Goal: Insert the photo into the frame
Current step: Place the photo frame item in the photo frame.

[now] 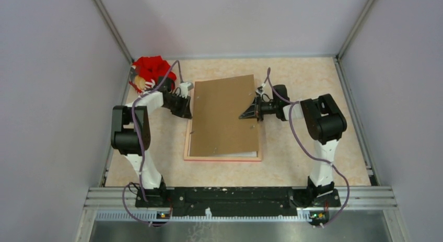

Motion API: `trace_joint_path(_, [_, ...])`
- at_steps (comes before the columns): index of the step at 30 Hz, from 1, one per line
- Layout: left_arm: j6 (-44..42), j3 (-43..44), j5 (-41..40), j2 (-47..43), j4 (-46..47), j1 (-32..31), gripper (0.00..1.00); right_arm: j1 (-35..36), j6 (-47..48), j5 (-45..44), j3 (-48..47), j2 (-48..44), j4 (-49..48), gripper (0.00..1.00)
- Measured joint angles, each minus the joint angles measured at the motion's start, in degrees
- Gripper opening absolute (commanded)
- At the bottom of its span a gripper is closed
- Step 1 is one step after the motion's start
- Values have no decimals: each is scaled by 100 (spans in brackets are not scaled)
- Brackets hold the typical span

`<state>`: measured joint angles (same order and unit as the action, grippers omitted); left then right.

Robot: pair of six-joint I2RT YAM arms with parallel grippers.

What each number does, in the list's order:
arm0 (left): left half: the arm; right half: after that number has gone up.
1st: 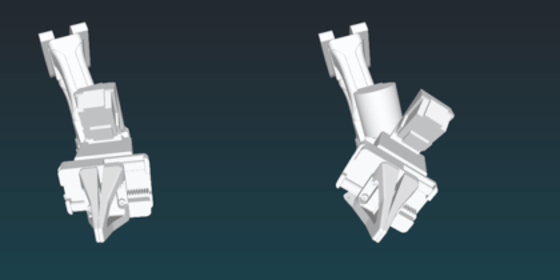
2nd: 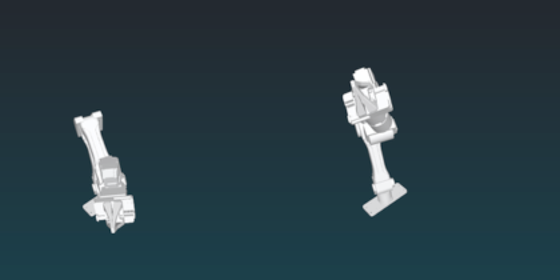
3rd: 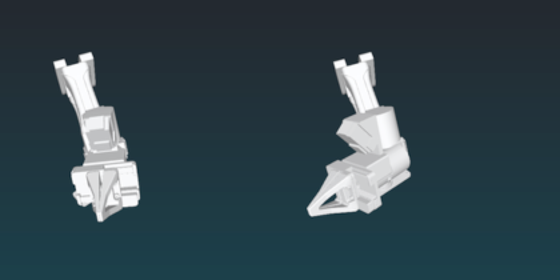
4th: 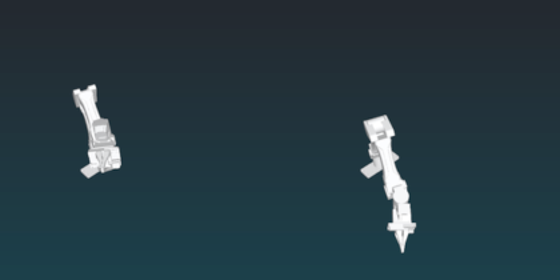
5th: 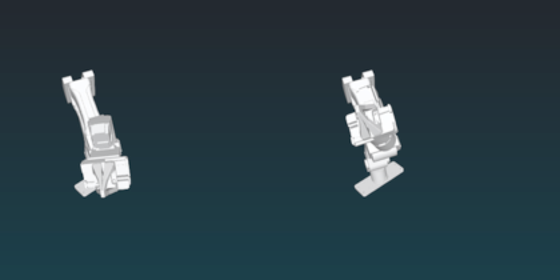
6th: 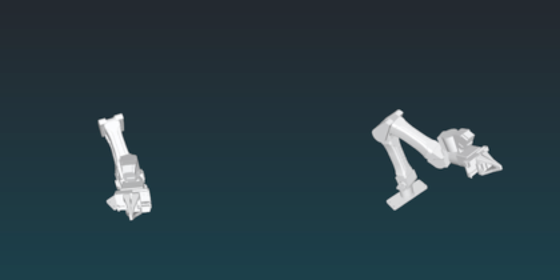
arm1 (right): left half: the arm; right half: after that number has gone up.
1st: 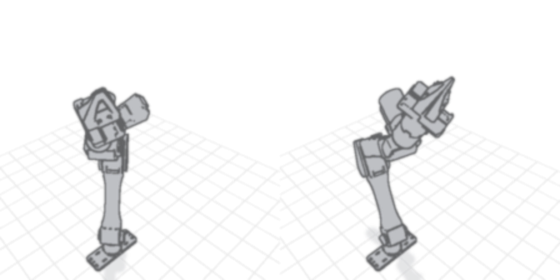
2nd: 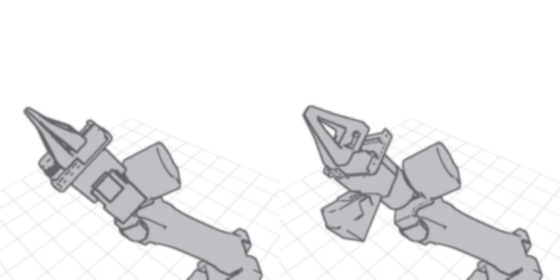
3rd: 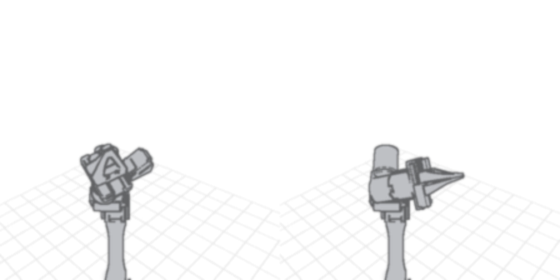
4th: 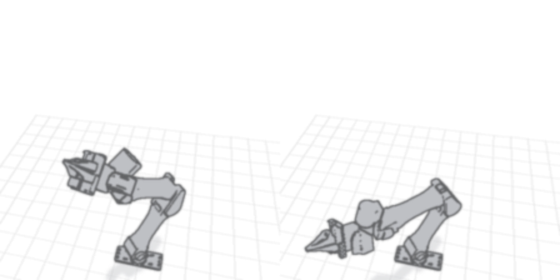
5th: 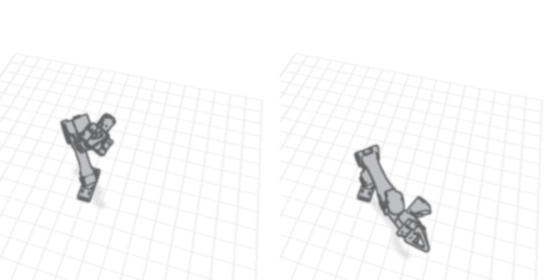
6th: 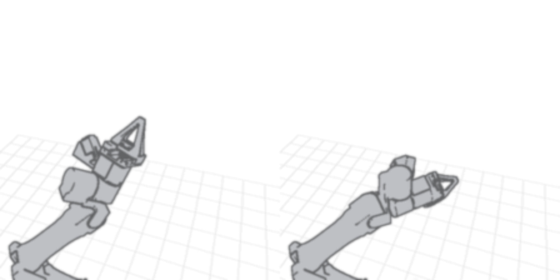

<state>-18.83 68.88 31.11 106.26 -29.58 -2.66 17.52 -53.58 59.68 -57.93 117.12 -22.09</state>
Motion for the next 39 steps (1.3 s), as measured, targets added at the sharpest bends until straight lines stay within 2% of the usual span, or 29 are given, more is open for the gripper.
trace_joint_path(11, [-63,0,11,0,13,57,27,76,-723,-24,225,11,-905,0])
trace_joint_path(19, [-164,24,-125,-37,-13,61,30,120,-2437,55,706,514,-3377,0])
trace_joint_path(22, [-232,24,-210,-72,-46,59,29,157,-2643,33,739,597,-3724,0])
trace_joint_path(26, [-273,-13,-264,-109,-55,57,30,205,-2358,-37,732,595,-3501,0])
trace_joint_path(34, [-348,-118,-293,-212,-109,46,29,247,-1051,-181,411,175,-1624,0])
trace_joint_path(35, [-354,-118,-295,-212,-109,46,29,256,-938,-205,369,101,-1464,2])
trace_joint_path(37, [-361,-118,-293,-212,-109,46,29,275,-807,-260,345,-2,-1283,15])
trace_joint_path(39, [-361,-122,-293,-212,-109,46,29,295,-723,-391,343,-42,-1126,19])
